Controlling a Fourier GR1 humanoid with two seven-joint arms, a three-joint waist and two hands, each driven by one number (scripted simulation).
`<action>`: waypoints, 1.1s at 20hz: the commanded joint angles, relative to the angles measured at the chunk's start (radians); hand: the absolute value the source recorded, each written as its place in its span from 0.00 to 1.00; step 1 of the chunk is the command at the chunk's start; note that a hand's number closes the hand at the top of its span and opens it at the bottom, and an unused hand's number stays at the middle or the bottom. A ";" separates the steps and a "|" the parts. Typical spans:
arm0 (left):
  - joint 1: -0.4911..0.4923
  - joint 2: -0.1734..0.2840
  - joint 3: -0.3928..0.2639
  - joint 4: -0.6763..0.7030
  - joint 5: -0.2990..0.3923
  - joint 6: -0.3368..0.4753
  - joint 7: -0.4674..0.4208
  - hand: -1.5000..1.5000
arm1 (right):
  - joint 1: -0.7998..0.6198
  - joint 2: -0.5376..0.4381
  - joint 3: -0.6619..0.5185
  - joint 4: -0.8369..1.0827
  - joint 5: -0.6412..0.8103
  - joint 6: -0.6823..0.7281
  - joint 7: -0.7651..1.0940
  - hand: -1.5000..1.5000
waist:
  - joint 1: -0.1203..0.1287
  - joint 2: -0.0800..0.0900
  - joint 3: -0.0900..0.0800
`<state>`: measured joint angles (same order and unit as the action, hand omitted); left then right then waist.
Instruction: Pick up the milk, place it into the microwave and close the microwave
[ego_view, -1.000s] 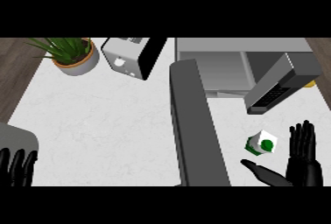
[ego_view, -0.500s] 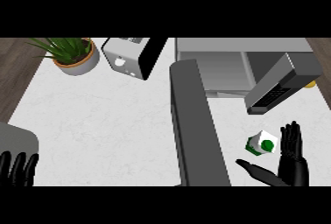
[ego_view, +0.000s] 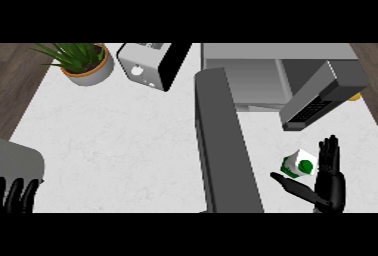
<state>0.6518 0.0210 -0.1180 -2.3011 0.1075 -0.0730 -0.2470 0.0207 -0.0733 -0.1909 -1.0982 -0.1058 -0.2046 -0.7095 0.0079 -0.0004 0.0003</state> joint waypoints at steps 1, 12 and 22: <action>-0.058 -0.010 -0.005 0.018 -0.033 0.023 0.030 0.00 | -0.045 -0.039 -0.058 0.090 -0.005 -0.029 -0.026 0.00 | -0.003 0.001 0.000; 0.039 -0.007 0.011 -0.041 0.020 -0.027 0.023 0.00 | -0.132 -0.137 -0.124 0.404 -0.053 0.156 -0.143 0.00 | 0.003 0.001 0.001; 0.041 -0.006 0.042 -0.022 0.035 -0.042 0.009 0.00 | -0.129 -0.067 -0.018 0.368 -0.033 0.376 -0.294 1.00 | -0.002 -0.002 -0.001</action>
<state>0.6571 0.0211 -0.0722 -2.2946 0.1411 -0.1096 -0.2416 -0.1210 -0.1782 -0.2300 -0.6666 -0.1456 0.1853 -0.9450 0.0104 0.0005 0.0011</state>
